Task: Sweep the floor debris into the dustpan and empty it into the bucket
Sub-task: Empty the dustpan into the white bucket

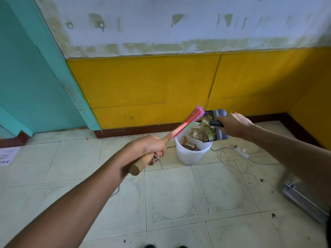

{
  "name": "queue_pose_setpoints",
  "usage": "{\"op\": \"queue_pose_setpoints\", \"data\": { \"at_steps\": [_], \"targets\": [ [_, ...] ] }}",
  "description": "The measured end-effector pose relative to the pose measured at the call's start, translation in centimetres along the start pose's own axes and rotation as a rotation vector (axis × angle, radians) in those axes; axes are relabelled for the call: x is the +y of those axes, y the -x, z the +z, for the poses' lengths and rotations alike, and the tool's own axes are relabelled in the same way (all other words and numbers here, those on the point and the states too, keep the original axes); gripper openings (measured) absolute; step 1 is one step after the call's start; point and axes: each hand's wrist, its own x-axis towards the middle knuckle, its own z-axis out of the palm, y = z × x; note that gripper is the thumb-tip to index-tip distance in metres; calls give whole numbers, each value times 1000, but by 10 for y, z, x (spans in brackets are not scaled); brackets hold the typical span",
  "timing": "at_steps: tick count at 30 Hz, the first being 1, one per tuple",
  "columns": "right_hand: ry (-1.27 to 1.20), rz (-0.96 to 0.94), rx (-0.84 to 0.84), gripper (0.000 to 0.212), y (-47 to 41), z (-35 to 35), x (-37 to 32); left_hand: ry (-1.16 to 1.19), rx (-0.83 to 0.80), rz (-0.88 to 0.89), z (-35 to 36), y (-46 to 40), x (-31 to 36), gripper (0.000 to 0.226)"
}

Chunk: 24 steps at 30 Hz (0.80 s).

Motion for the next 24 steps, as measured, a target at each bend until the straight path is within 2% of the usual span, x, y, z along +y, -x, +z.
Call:
{"op": "queue_pose_setpoints", "data": {
  "at_steps": [2,9,13,14,17,24],
  "targets": [
    [-7,0,12,35,-1,0,-3,-10,16,-2,2,-6,11,17],
    [12,-13,21,20,-3,-7,-5,8,68,20,14,-20,49,18],
    [19,-55,40,34,1,-10,-16,26,101,28,19,-25,58,22],
    [13,-50,44,33,1,-11,-16,22,108,26,19,-26,59,22],
    [-16,0,28,12,1,-18,-15,1,122,13,23,-29,60,21],
    [81,-67,-29,11,-5,-19,-23,0,116,15,15,-25,59,22]
  ]
}}
